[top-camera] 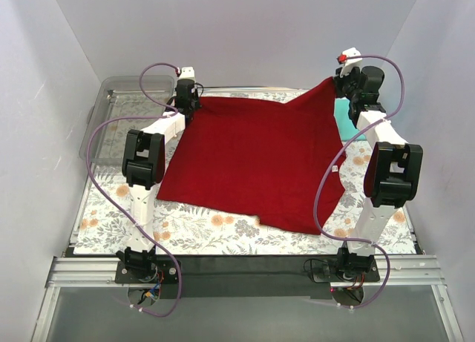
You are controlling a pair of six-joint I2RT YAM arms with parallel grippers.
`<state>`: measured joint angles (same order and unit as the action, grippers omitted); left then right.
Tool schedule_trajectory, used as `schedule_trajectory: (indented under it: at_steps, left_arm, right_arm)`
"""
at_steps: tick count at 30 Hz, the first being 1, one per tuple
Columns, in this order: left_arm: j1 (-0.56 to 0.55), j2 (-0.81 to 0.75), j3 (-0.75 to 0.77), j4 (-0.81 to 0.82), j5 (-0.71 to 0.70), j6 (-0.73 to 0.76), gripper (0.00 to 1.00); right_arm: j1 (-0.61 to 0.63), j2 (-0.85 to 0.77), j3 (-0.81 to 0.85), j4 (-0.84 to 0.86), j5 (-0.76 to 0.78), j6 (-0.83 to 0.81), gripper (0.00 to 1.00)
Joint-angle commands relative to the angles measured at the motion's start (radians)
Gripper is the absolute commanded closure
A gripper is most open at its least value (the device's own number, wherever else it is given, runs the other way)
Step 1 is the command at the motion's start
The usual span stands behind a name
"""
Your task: Fold and stack the t-shirts
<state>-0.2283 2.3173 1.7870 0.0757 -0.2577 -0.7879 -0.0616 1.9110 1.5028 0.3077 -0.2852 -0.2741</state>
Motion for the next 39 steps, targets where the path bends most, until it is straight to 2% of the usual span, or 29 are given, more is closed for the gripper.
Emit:
schedule_trajectory:
  at_steps: [1, 7, 18, 39]
  left_arm:
    - [0.006, -0.001, 0.038, 0.004, -0.002, 0.018, 1.0]
    - [0.006, 0.043, 0.104, 0.002, -0.005, 0.03, 1.0]
    - [0.006, 0.088, 0.126, 0.128, -0.021, 0.127, 1.0]
    - [0.004, 0.057, -0.027, 0.291, 0.026, 0.236, 1.0]
  right_arm:
    - [-0.001, -0.037, -0.012, 0.039, -0.031, -0.039, 0.99]
    - [-0.003, -0.033, -0.019, 0.031, -0.071, -0.024, 0.99]
    - [-0.01, -0.148, -0.121, 0.033, -0.086, 0.007, 0.99]
    - [-0.029, -0.286, -0.292, 0.034, -0.226, 0.058, 0.99]
